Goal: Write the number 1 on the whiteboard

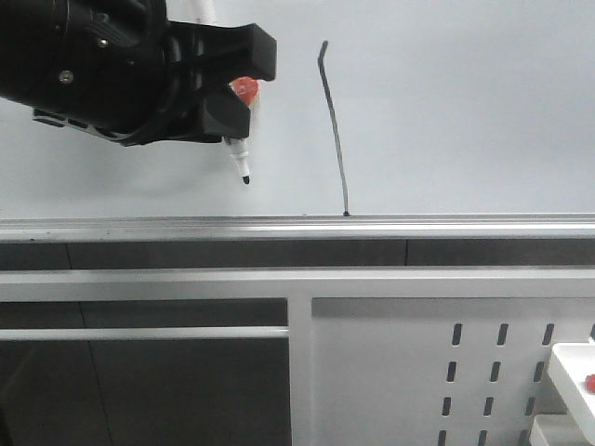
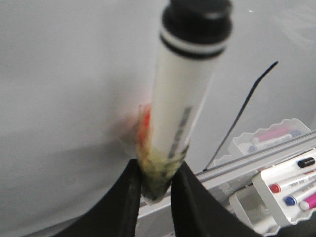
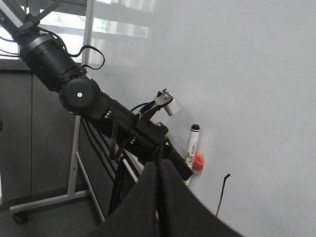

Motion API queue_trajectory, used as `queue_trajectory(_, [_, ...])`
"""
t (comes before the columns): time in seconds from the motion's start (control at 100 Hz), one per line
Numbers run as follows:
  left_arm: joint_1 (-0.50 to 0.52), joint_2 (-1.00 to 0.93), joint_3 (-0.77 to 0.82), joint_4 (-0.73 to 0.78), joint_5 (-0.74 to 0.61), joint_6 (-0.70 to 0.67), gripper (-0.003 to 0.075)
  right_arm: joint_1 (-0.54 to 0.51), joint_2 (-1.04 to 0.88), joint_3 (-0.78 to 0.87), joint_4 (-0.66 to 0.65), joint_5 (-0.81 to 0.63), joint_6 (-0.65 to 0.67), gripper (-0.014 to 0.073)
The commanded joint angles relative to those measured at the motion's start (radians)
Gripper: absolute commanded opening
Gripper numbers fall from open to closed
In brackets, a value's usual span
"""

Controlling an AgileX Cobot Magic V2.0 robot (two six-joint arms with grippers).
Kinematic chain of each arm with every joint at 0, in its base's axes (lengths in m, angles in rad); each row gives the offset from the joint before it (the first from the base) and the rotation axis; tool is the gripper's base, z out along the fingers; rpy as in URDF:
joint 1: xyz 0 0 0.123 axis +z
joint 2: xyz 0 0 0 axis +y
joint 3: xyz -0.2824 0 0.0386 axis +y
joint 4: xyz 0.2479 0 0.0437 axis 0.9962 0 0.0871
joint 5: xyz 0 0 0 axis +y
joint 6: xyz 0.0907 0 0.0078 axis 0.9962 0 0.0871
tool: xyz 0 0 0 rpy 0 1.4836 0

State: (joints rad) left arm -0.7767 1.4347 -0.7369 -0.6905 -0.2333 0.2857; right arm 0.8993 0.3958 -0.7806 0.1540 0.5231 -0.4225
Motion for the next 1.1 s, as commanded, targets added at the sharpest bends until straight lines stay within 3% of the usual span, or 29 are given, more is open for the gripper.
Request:
queue_trajectory(0.0, [0.012,-0.036,-0.037,-0.01,-0.121,-0.01,0.0199,-0.005,0.021,-0.021,0.01,-0.075,-0.001,-0.005])
queue_trajectory(0.35, [0.012,-0.042,-0.037,-0.01,-0.114,-0.008,0.0263,-0.005,0.021,-0.021,0.011,-0.074,-0.001,-0.005])
queue_trajectory(0.59, [-0.011,-0.14,0.005,-0.005,-0.025,-0.004,0.0454,-0.005,0.021,-0.021,0.011,-0.074,-0.001,-0.005])
queue_trajectory(0.8, [-0.061,-0.298,0.096,-0.005,-0.024,-0.004,0.0463,-0.005,0.019,-0.021,0.011,-0.074,-0.001,-0.005])
queue_trajectory(0.91, [-0.091,-0.423,0.139,-0.005,-0.01,-0.004,0.0415,-0.005,-0.011,-0.021,0.011,-0.041,-0.001,-0.005])
queue_trajectory(1.09, [-0.107,-0.693,0.2,0.055,0.103,-0.002,0.015,-0.005,-0.139,-0.021,-0.007,0.144,-0.001,-0.005])
